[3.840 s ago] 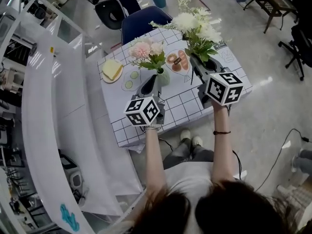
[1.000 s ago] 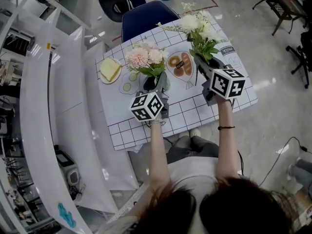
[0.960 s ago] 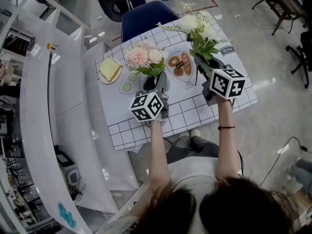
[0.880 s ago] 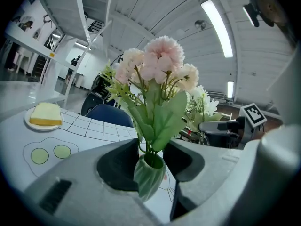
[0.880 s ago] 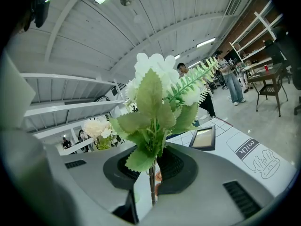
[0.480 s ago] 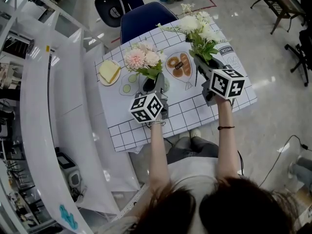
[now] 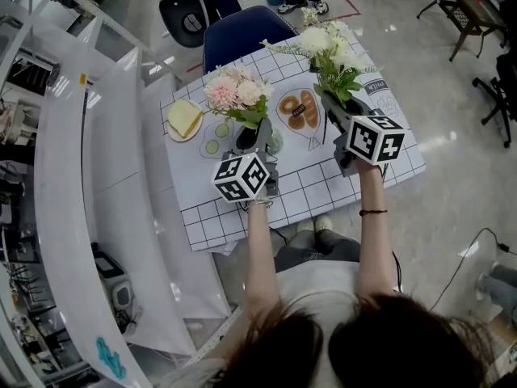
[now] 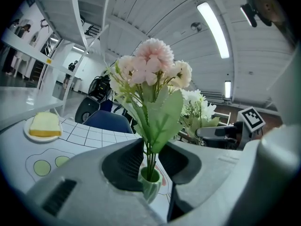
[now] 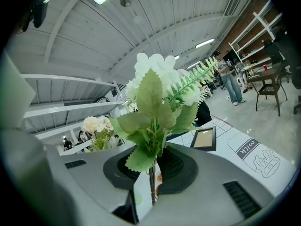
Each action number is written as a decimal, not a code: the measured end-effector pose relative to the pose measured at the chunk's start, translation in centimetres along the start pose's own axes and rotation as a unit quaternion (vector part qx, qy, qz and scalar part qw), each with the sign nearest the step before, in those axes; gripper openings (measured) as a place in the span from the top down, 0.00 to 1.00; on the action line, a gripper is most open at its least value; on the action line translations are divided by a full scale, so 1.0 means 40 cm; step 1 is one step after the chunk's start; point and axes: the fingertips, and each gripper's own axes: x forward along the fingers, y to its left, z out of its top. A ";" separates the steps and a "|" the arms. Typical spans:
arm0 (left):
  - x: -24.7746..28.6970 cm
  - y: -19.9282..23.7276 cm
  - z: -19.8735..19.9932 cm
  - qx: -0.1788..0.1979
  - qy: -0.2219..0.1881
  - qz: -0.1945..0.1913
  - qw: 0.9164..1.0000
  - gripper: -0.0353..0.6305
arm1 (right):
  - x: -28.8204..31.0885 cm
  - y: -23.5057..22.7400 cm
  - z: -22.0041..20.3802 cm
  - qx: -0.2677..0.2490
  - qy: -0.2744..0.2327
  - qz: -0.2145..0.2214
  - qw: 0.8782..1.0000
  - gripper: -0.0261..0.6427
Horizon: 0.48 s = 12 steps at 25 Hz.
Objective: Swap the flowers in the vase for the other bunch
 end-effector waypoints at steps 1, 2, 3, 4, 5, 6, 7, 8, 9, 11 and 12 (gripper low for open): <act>0.000 -0.002 0.006 0.001 -0.001 -0.002 1.000 0.79 | 0.001 0.001 0.002 0.001 -0.001 0.000 1.000 0.87; 0.000 -0.004 0.012 0.001 -0.003 -0.003 1.000 0.79 | 0.001 0.002 0.004 0.002 -0.003 0.001 1.000 0.87; 0.000 -0.007 0.017 0.002 -0.004 -0.005 1.000 0.79 | 0.002 0.004 0.007 0.003 -0.005 0.001 1.000 0.87; 0.000 -0.008 0.023 0.002 -0.006 -0.006 1.000 0.79 | 0.003 0.006 0.010 0.003 -0.006 0.002 1.000 0.87; -0.001 -0.010 0.028 0.002 -0.008 -0.007 1.000 0.80 | 0.004 0.008 0.013 0.003 -0.008 0.003 1.000 0.87; -0.002 -0.011 0.033 0.001 -0.009 -0.007 1.000 0.80 | 0.005 0.011 0.015 0.003 -0.009 0.004 1.000 0.87; -0.002 -0.011 0.038 0.001 -0.011 -0.007 1.000 0.80 | 0.006 0.013 0.017 0.003 -0.010 0.005 1.000 0.87; -0.003 -0.011 0.043 0.002 -0.013 -0.008 1.000 0.80 | 0.007 0.016 0.020 0.003 -0.012 0.006 1.000 0.87; -0.003 -0.012 0.048 0.003 -0.014 -0.009 1.000 0.80 | 0.008 0.019 0.023 0.004 -0.014 0.006 1.000 0.87; -0.004 -0.018 0.057 0.005 -0.015 -0.013 1.000 0.80 | 0.009 0.023 0.030 0.007 -0.018 0.007 1.000 0.87; -0.005 -0.021 0.062 0.006 -0.015 -0.015 1.000 0.80 | 0.008 0.024 0.035 0.009 -0.021 0.008 1.000 0.87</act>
